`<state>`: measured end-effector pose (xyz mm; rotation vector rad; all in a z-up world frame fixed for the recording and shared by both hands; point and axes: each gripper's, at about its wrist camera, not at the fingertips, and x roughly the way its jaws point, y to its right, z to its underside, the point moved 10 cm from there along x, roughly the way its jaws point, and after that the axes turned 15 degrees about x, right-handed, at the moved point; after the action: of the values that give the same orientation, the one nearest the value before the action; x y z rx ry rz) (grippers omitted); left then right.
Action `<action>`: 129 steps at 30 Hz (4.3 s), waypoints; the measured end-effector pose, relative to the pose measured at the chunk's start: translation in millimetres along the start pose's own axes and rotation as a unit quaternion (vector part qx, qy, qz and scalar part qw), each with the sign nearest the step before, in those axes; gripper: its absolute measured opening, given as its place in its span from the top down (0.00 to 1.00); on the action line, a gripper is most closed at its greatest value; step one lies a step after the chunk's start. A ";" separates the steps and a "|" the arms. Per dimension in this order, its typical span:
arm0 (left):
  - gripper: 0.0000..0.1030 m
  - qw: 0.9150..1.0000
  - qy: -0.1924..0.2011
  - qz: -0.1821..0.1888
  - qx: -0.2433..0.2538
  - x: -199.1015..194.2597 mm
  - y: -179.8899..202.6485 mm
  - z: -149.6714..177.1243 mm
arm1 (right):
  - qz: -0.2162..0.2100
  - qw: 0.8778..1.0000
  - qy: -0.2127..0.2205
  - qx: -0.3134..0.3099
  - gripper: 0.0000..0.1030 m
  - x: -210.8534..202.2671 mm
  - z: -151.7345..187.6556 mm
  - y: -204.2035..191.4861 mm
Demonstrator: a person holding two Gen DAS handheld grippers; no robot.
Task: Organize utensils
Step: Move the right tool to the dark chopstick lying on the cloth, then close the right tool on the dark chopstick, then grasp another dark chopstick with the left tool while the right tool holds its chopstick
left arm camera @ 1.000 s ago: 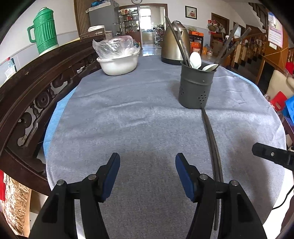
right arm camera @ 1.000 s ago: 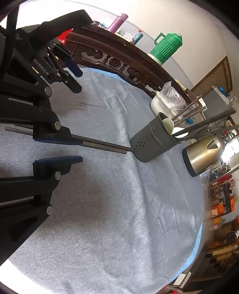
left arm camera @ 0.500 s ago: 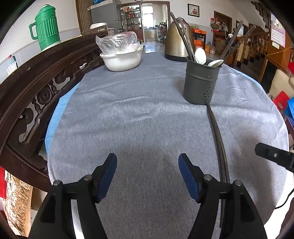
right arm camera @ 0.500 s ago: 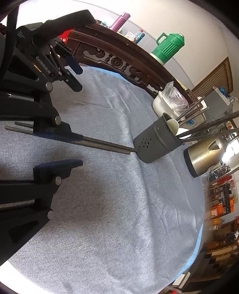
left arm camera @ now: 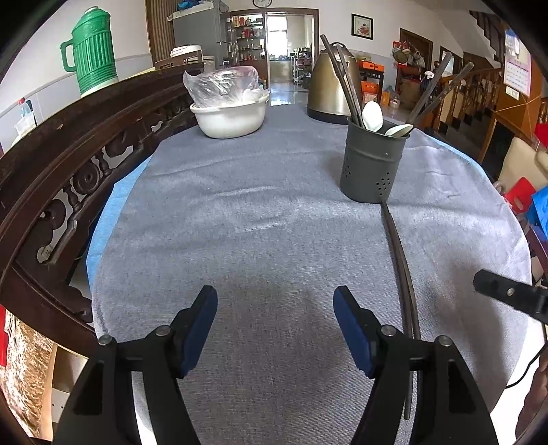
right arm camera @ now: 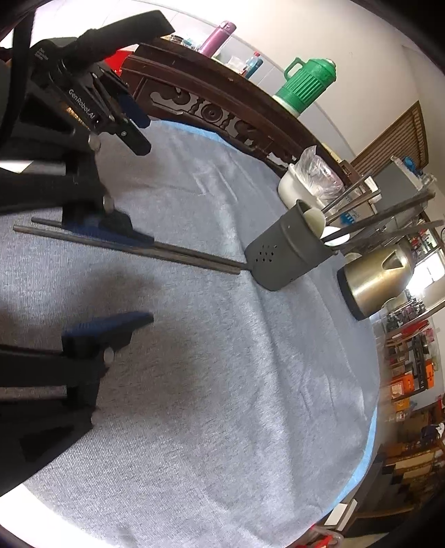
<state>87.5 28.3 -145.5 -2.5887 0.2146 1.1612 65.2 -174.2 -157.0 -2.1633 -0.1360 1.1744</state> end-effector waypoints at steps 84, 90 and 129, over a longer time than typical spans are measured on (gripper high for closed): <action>0.30 0.997 -0.051 0.018 -0.048 30.8 -17.8 20.2 | 0.173 0.972 -0.033 -0.155 0.64 92.2 -13.0 -28.3; 0.30 0.997 -0.049 0.019 -0.053 28.6 -21.7 20.7 | 0.192 0.966 -0.031 -0.171 0.87 100.2 -19.3 -35.1; 0.31 0.981 -0.080 0.174 -0.016 111.2 82.3 -85.4 | 0.064 0.992 -0.075 0.081 0.92 74.5 -121.9 49.7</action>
<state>200.4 -79.1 -191.8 -2.5333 0.6394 1.4931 193.6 -245.3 -193.6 -1.9652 0.0338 1.3738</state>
